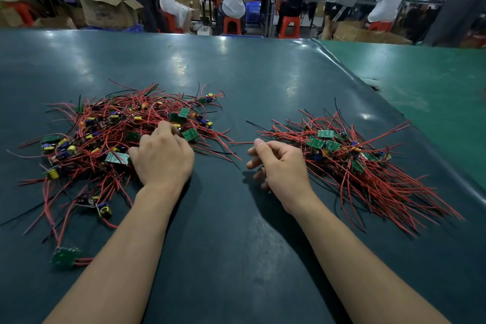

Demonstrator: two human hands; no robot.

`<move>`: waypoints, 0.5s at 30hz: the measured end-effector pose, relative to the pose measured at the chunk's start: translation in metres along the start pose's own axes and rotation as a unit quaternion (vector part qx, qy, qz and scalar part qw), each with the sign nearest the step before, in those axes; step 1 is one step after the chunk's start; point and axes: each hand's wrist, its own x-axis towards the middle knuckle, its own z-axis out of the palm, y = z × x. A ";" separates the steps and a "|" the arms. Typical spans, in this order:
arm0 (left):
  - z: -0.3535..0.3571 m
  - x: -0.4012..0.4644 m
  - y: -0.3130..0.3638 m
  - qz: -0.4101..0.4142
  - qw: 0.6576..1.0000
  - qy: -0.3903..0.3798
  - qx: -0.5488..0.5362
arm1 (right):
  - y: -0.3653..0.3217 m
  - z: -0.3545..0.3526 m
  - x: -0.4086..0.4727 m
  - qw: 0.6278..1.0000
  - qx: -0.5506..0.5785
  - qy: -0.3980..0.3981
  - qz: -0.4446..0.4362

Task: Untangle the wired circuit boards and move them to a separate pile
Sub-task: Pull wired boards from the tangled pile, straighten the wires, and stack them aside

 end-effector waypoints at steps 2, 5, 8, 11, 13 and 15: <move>0.002 -0.001 0.001 0.013 1.000 0.000 0.024 | 0.000 0.000 0.000 1.000 -0.004 -0.003 -0.001; 0.005 -0.001 -0.001 0.020 0.996 -0.035 0.075 | 0.000 0.000 -0.001 1.000 -0.015 -0.006 -0.002; 0.006 -0.001 -0.001 0.015 0.999 -0.018 0.041 | -0.001 -0.001 -0.001 1.000 -0.015 -0.011 0.001; 0.005 -0.002 0.002 0.042 0.999 0.026 0.003 | -0.001 -0.001 -0.001 1.000 -0.012 -0.012 0.003; 0.006 -0.002 0.003 0.056 0.998 0.019 0.004 | -0.002 0.000 -0.002 1.000 -0.010 -0.012 0.004; 0.007 -0.002 0.002 0.055 0.998 -0.005 0.017 | -0.002 0.000 -0.002 1.000 -0.011 -0.014 0.006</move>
